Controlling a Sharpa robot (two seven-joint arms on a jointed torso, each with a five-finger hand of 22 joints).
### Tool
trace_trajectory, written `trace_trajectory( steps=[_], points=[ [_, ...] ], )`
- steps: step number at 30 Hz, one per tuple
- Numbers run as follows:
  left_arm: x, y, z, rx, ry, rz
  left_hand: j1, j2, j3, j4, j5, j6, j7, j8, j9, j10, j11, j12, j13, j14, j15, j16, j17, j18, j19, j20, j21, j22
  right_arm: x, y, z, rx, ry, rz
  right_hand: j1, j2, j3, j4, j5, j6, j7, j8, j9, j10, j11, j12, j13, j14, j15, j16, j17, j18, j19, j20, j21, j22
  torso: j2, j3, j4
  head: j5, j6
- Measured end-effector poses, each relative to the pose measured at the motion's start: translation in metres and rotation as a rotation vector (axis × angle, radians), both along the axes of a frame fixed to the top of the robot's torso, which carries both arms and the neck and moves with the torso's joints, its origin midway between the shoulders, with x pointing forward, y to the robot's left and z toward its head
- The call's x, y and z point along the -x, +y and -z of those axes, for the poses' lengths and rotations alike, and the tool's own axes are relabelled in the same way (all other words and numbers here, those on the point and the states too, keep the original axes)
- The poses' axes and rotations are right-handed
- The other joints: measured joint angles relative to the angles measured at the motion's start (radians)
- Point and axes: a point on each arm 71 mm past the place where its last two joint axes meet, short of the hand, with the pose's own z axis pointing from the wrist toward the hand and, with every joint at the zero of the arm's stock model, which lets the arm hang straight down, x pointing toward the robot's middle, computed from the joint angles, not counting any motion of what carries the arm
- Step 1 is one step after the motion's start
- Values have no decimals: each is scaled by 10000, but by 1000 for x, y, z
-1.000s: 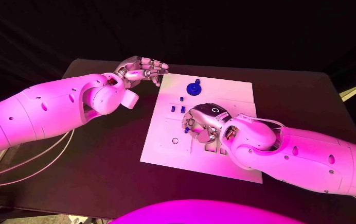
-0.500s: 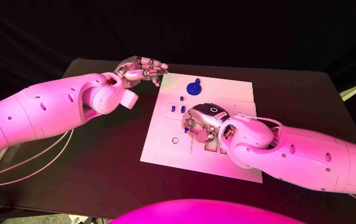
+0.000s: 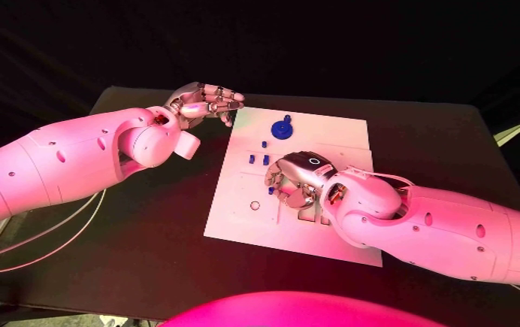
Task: Assemble the parts on the task board
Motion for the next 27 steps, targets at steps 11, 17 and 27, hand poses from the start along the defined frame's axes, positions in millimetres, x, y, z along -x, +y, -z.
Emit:
trace_trajectory(
  steps=[11, 17, 27],
  points=[
    [0, 3, 0, -26, -7, -74, 0, 0, 0, 0, 0, 0, 0, 0, -1, 0, 0, 0, 0, 0, 0, 0, -3, 0, 0, 0, 0, -1, 6, -18, -10, -164, -209, 211, 4, 0, -1423, 150, -2, -159, -81, -425, -96, -1425, 210, 92, -311, 2, 4, -581, -745, 14, -178, 176, -1395, -48, -7, 0, -6, -61, 81],
    [0, 5, 0, -35, -12, -105, 0, 0, 0, 0, 0, -1, 0, 0, -2, 0, 0, 0, 0, 0, 0, -1, -4, 0, 0, 0, 0, -1, 3, -39, -26, -208, -463, 532, 178, 169, -1777, 256, -1, -158, -81, -427, -146, -1637, 242, 351, -313, 2, 4, -582, -804, 15, -178, 176, -1550, -124, -13, 0, -15, -182, 182],
    [0, 6, 0, -33, -36, -133, 0, 0, 0, 0, 0, 0, 0, 0, -3, -1, 0, 0, 0, 0, 0, -1, -4, 0, 0, 0, 0, -2, -18, -93, -66, -91, -1009, 1544, 1049, 64, -3575, 1342, -229, -110, -128, -853, -320, -2067, 279, 925, -337, 104, 109, -583, -955, 19, -265, 260, -2313, -452, -36, 4, -58, -451, 389]
  ],
)
